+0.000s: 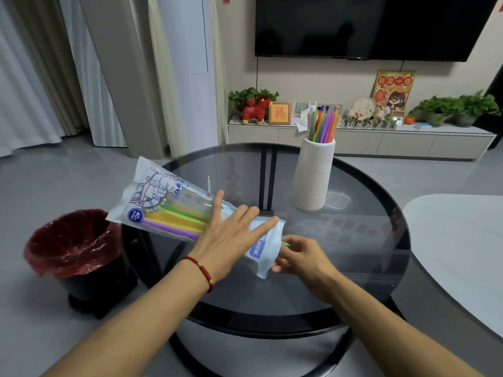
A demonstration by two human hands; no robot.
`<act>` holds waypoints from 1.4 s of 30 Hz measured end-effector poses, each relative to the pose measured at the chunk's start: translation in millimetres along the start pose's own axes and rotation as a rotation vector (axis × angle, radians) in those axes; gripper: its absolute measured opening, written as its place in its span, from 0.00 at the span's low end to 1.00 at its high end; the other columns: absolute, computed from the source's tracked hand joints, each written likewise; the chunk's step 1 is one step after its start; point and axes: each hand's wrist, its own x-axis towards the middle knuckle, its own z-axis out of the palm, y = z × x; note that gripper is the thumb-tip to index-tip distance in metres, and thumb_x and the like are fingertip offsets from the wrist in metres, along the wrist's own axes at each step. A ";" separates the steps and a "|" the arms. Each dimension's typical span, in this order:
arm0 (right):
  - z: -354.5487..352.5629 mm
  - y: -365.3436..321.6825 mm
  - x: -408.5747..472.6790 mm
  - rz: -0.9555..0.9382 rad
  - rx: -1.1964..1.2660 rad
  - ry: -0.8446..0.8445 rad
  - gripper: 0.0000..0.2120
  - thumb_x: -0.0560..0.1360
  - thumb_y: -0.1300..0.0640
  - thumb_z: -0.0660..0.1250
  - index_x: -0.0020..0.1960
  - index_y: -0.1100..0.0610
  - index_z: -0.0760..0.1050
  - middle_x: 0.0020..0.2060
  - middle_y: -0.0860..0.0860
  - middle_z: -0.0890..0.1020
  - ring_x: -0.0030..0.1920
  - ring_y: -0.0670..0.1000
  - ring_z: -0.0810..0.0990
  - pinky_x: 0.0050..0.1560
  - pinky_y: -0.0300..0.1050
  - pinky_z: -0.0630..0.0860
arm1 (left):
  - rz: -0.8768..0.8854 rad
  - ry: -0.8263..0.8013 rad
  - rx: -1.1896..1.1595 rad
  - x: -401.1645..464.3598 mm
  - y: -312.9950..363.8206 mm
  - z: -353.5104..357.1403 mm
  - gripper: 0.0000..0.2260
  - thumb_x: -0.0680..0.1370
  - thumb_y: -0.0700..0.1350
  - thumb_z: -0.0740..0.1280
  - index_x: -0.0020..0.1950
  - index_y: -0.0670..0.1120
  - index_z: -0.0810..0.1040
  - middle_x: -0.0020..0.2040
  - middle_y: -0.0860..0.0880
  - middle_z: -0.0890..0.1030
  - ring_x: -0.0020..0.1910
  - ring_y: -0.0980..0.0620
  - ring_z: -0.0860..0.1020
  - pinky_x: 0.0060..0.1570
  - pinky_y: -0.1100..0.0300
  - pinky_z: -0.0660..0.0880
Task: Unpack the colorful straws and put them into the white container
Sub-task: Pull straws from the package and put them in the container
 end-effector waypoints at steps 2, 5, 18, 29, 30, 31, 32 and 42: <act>-0.6 0.7 0.8 0.004 0.050 0.019 0.10 0.76 0.54 0.78 0.51 0.61 0.87 0.46 0.58 0.90 0.43 0.52 0.89 0.46 0.43 0.85 | -0.022 0.013 -0.015 -1.2 -1.1 4.6 0.52 0.71 0.36 0.71 0.79 0.58 0.37 0.71 0.44 0.61 0.71 0.43 0.64 0.70 0.27 0.45; -6.6 -2.1 3.1 0.007 0.106 0.081 0.03 0.76 0.61 0.77 0.46 0.61 0.89 0.44 0.60 0.90 0.40 0.53 0.88 0.44 0.41 0.85 | -0.084 0.005 -0.061 -4.0 -5.0 13.2 0.54 0.69 0.36 0.72 0.79 0.59 0.38 0.70 0.46 0.62 0.70 0.45 0.65 0.70 0.27 0.47; -26.6 -7.2 6.1 -0.161 -0.019 0.220 0.02 0.77 0.63 0.75 0.49 0.59 0.87 0.40 0.58 0.90 0.35 0.54 0.86 0.37 0.42 0.83 | -0.145 -0.094 -0.262 -6.8 -7.7 31.6 0.57 0.68 0.37 0.73 0.77 0.62 0.33 0.71 0.49 0.58 0.74 0.48 0.60 0.70 0.25 0.47; -8.7 -9.1 2.4 -0.268 -0.147 0.218 0.07 0.74 0.67 0.77 0.46 0.56 0.87 0.42 0.55 0.90 0.45 0.54 0.90 0.46 0.44 0.86 | -0.242 -0.023 -0.708 3.0 22.8 30.7 0.31 0.75 0.70 0.54 0.77 0.61 0.58 0.77 0.55 0.59 0.78 0.54 0.51 0.73 0.31 0.44; -7.0 -10.1 2.4 -0.280 -0.165 0.203 0.07 0.74 0.67 0.77 0.46 0.55 0.87 0.42 0.54 0.91 0.44 0.52 0.90 0.45 0.42 0.86 | -0.258 -0.002 -0.680 5.8 25.2 32.2 0.27 0.77 0.66 0.55 0.75 0.59 0.62 0.75 0.55 0.62 0.77 0.54 0.55 0.73 0.30 0.45; -6.8 -11.5 2.5 -0.293 -0.187 0.196 0.07 0.74 0.66 0.77 0.46 0.55 0.88 0.42 0.52 0.91 0.43 0.50 0.90 0.43 0.40 0.85 | -0.263 0.003 -0.651 7.8 26.9 34.2 0.25 0.78 0.62 0.58 0.74 0.58 0.64 0.74 0.55 0.64 0.75 0.53 0.57 0.72 0.29 0.46; -8.1 -13.0 2.6 -0.301 -0.210 0.197 0.07 0.74 0.66 0.77 0.46 0.54 0.88 0.41 0.51 0.90 0.41 0.49 0.89 0.42 0.39 0.85 | -0.267 -0.005 -0.635 9.0 28.0 36.0 0.23 0.78 0.58 0.60 0.73 0.57 0.65 0.72 0.55 0.65 0.74 0.53 0.59 0.72 0.29 0.47; -71.1 -30.0 -7.5 -0.196 0.040 0.163 0.11 0.68 0.57 0.80 0.48 0.60 0.89 0.43 0.60 0.89 0.39 0.54 0.88 0.38 0.38 0.83 | -0.354 -0.048 -0.650 8.6 21.2 42.9 0.15 0.80 0.54 0.58 0.67 0.57 0.70 0.65 0.54 0.69 0.71 0.54 0.64 0.72 0.28 0.46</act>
